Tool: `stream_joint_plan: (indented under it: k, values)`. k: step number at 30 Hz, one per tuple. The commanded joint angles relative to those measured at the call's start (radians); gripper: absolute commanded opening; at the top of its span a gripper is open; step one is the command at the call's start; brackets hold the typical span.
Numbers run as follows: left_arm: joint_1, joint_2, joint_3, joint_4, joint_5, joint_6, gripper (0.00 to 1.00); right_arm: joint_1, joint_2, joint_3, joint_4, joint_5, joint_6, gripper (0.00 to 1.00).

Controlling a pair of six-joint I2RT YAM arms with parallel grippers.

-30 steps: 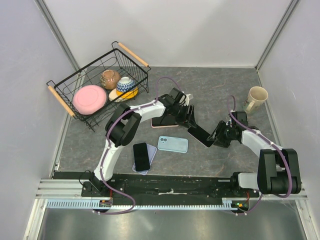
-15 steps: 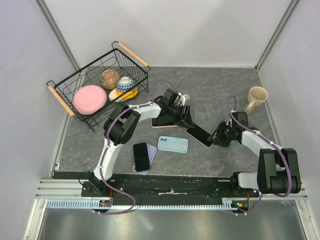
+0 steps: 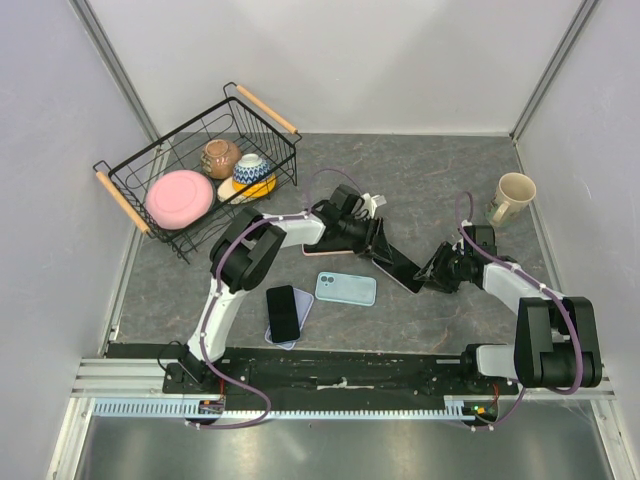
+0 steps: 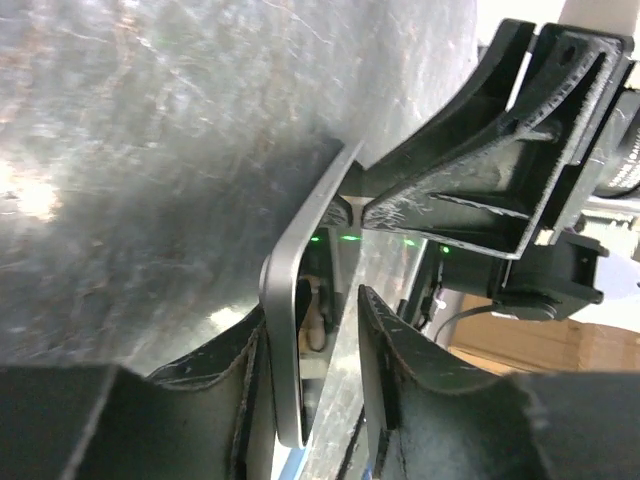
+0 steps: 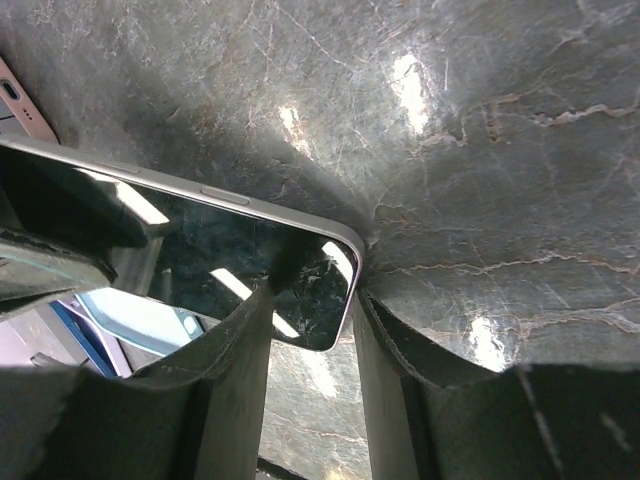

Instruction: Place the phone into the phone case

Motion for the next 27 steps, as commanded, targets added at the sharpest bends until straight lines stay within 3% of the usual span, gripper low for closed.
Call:
stream_joint_plan:
  k: [1,3,6,12,18,27]
  values:
    - [-0.028,-0.053,-0.003,0.115,0.096,-0.076,0.34,0.008,-0.017,-0.013,0.056,-0.028,0.010,0.45]
    - [-0.028,-0.054,-0.001,0.109,0.096,-0.072,0.26,0.008,-0.017,-0.012,0.055,-0.029,0.007,0.45]
    - [-0.028,-0.060,0.003,0.075,0.085,-0.055,0.02,0.008,-0.021,-0.007,0.055,-0.037,0.007,0.45]
    - [-0.022,-0.144,0.019,-0.100,-0.051,0.063,0.02,0.007,-0.063,0.050,0.020,-0.047,-0.010,0.46]
    - [0.024,-0.358,-0.042,-0.236,-0.253,0.168,0.02,0.008,-0.083,0.159,-0.014,-0.070,-0.042,0.50]
    - [0.177,-0.764,-0.269,-0.273,-0.373,0.189,0.02,0.014,-0.093,0.248,0.003,-0.118,-0.039,0.69]
